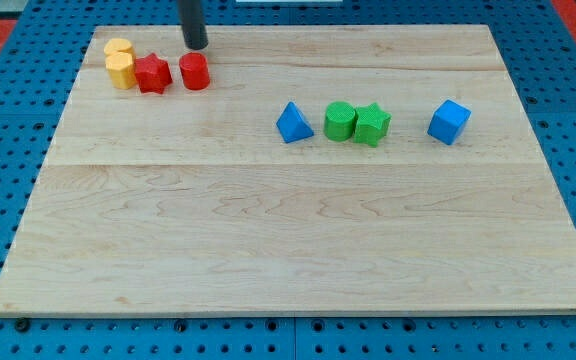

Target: Move the red circle towards the center

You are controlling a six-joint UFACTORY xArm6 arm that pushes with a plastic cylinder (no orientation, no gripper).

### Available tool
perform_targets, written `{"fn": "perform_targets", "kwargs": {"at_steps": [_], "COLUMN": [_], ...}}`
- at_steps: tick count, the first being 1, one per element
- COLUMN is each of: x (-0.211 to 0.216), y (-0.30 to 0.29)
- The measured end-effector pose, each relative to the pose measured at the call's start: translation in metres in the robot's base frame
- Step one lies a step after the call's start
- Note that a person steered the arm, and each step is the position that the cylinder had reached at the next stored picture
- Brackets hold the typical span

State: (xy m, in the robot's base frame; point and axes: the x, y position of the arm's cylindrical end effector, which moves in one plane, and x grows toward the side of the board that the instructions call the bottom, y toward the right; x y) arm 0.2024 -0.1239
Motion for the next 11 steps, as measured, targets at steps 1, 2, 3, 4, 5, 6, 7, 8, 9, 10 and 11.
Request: {"fn": "perform_targets", "kwargs": {"at_steps": [1, 2, 3, 4, 5, 6, 7, 8, 9, 10, 11], "x": [-0.011, -0.01, 0.001, 0.007, 0.045, 0.067, 0.067, 0.067, 0.067, 0.075, 0.055], "y": [-0.005, -0.073, -0.178, -0.181, -0.173, -0.164, -0.092, -0.039, -0.039, -0.028, -0.073]}}
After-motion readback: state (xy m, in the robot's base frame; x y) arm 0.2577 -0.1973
